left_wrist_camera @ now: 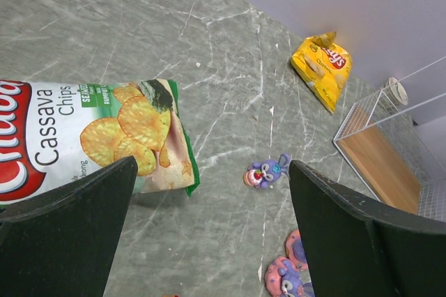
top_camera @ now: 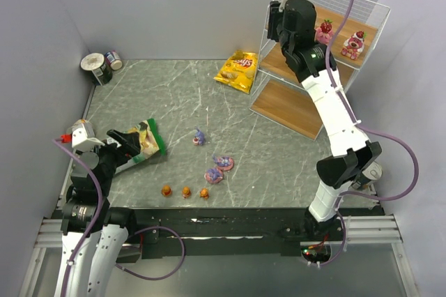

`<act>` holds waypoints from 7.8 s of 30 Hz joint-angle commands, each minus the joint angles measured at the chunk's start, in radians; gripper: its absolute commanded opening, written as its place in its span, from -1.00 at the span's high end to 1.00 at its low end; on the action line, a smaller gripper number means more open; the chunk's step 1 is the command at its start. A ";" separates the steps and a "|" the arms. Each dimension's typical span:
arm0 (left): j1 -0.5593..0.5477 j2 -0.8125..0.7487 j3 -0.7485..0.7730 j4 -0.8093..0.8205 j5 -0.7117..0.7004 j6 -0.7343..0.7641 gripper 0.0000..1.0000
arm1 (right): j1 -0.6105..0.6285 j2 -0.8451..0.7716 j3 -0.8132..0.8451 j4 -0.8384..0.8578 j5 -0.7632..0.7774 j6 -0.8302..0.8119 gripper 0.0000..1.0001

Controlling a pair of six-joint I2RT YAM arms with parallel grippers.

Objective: Place and organize the plastic toys onto the shelf

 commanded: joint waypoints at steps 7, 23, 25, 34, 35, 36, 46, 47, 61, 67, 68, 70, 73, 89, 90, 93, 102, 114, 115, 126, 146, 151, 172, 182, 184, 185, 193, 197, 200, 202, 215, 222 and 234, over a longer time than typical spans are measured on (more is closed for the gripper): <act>0.004 0.002 0.002 0.032 -0.007 0.006 -0.93 | -0.035 0.011 0.052 0.002 -0.025 0.012 0.95; 0.004 -0.004 0.003 0.027 -0.014 0.003 -0.93 | -0.054 0.068 0.154 -0.110 0.007 0.058 0.55; 0.002 -0.007 0.003 0.027 -0.015 0.002 -0.93 | -0.060 0.072 0.167 -0.126 0.006 0.070 0.54; 0.004 -0.006 0.003 0.026 -0.020 0.000 -0.93 | -0.098 0.074 0.177 -0.164 -0.057 0.113 0.37; 0.004 -0.007 0.003 0.026 -0.020 0.000 -0.93 | -0.101 0.074 0.177 -0.166 -0.063 0.118 0.35; 0.002 -0.006 0.003 0.026 -0.020 0.000 -0.93 | -0.103 0.074 0.177 -0.167 -0.069 0.119 0.34; 0.002 -0.010 0.003 0.023 -0.024 -0.003 -0.93 | -0.107 0.095 0.219 -0.218 -0.091 0.150 0.07; 0.002 -0.009 0.003 0.024 -0.024 -0.003 -0.93 | -0.107 0.092 0.220 -0.227 -0.095 0.161 0.07; 0.002 -0.012 0.003 0.023 -0.027 -0.003 -0.93 | -0.118 0.092 0.248 -0.320 -0.188 0.221 0.00; 0.002 -0.010 0.003 0.023 -0.027 -0.005 -0.93 | -0.129 0.120 0.306 -0.379 -0.211 0.224 -0.07; 0.002 -0.010 0.003 0.023 -0.027 -0.005 -0.93 | -0.130 0.121 0.306 -0.383 -0.214 0.225 -0.08; 0.002 -0.010 0.005 0.023 -0.027 -0.005 -0.93 | -0.132 0.122 0.309 -0.391 -0.221 0.222 -0.11; 0.002 -0.010 0.003 0.021 -0.027 -0.005 -0.93 | -0.135 0.126 0.309 -0.397 -0.206 0.211 -0.14; 0.002 -0.010 0.003 0.021 -0.029 -0.006 -0.93 | -0.137 0.131 0.296 -0.347 -0.154 0.191 -0.41; 0.004 -0.012 0.003 0.021 -0.029 -0.006 -0.93 | -0.137 0.120 0.293 -0.344 -0.155 0.193 -0.45; 0.002 -0.012 0.005 0.020 -0.029 -0.006 -0.93 | -0.136 0.096 0.280 -0.330 -0.166 0.196 -0.49; 0.004 -0.018 0.003 0.023 -0.029 -0.006 -0.93 | -0.133 0.023 0.263 -0.284 -0.174 0.210 -0.52; 0.002 -0.021 0.003 0.021 -0.029 -0.008 -0.93 | -0.127 -0.108 0.201 -0.212 -0.187 0.210 -0.54; 0.002 -0.021 0.003 0.021 -0.029 -0.008 -0.93 | -0.126 -0.119 0.185 -0.209 -0.200 0.210 -0.54; 0.004 -0.033 0.000 0.030 -0.007 -0.002 -0.93 | -0.112 -0.561 -0.319 -0.186 -0.384 0.277 -0.55; 0.002 -0.047 -0.017 0.060 0.060 0.025 -0.93 | 0.400 -0.923 -1.182 -0.012 -0.195 0.339 -0.59; 0.002 -0.029 -0.015 0.058 0.062 0.025 -0.93 | 0.417 -0.939 -1.303 0.112 -0.309 0.352 -0.60; 0.004 0.003 -0.018 0.067 0.077 0.031 -0.93 | 0.747 -0.497 -1.392 0.419 -0.184 0.349 -0.55; 0.002 0.032 -0.021 0.076 0.103 0.040 -0.93 | 0.781 -0.402 -1.424 0.488 -0.022 0.446 -0.31; 0.004 0.037 -0.021 0.079 0.106 0.040 -0.93 | 0.782 -0.386 -1.418 0.494 -0.014 0.440 -0.25; 0.004 0.042 -0.021 0.079 0.109 0.040 -0.93 | 0.782 -0.376 -1.413 0.494 -0.010 0.438 -0.23; 0.002 0.051 -0.020 0.076 0.112 0.040 -0.93 | 0.807 -0.343 -1.387 0.457 -0.011 0.449 -0.08; 0.004 0.043 -0.020 0.076 0.111 0.038 -0.93 | 0.811 -0.336 -1.381 0.439 0.003 0.451 -0.03; 0.004 0.040 -0.021 0.076 0.114 0.038 -0.93 | 0.811 -0.320 -1.375 0.437 0.023 0.451 0.05; 0.004 0.042 -0.020 0.076 0.112 0.038 -0.93 | 0.812 -0.313 -1.369 0.436 0.029 0.454 0.12; 0.004 0.045 -0.020 0.076 0.117 0.041 -0.93 | 0.811 -0.311 -1.344 0.434 0.079 0.438 0.46; 0.004 0.043 -0.018 0.075 0.114 0.041 -0.93 | 0.812 -0.351 -1.343 0.410 0.098 0.409 1.00; 0.004 0.036 -0.017 0.072 0.114 0.041 -0.93 | 0.807 -0.612 -1.271 0.263 0.125 0.308 1.00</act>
